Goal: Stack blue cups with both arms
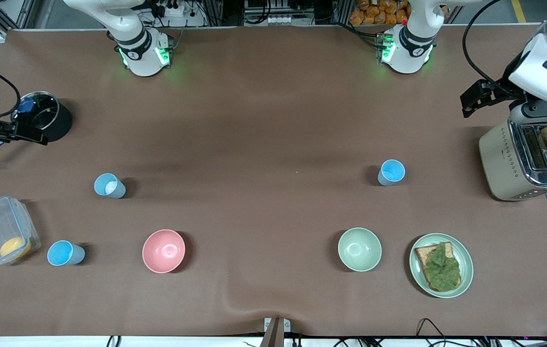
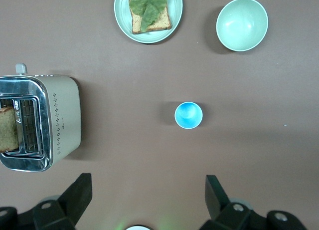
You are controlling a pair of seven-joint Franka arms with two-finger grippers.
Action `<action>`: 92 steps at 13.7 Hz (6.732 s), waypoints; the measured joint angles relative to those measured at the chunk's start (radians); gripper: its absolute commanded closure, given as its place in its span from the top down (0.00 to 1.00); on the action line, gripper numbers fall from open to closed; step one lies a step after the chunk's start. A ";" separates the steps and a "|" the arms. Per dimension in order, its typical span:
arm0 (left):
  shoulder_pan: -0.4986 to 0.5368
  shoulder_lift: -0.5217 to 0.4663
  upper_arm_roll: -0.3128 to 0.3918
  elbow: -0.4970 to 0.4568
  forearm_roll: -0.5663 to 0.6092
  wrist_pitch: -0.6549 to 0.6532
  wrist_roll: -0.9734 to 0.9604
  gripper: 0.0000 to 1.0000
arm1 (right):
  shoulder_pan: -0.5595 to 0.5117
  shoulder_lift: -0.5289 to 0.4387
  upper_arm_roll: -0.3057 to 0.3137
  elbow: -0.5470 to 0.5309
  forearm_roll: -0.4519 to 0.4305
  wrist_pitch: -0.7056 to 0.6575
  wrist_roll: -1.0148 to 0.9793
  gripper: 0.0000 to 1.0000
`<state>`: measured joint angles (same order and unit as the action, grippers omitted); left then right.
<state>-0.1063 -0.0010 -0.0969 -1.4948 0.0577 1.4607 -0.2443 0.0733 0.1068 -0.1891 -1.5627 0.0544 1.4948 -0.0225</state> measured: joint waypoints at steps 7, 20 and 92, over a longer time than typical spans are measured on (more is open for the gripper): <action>0.004 0.004 0.004 0.000 -0.001 0.025 0.000 1.00 | 0.000 0.000 0.000 0.000 0.000 -0.001 0.000 1.00; 0.011 0.004 0.006 0.000 -0.001 0.026 0.002 1.00 | 0.000 0.000 0.000 0.000 0.000 -0.002 0.000 1.00; 0.060 0.005 -0.006 0.002 -0.023 0.047 0.007 1.00 | 0.709 0.572 0.007 0.145 0.401 0.494 0.736 1.00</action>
<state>-0.0459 0.0043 -0.1027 -1.4931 0.0351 1.5073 -0.2376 0.7820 0.6789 -0.1821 -1.4177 0.4556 1.9887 0.7136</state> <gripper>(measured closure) 0.000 0.295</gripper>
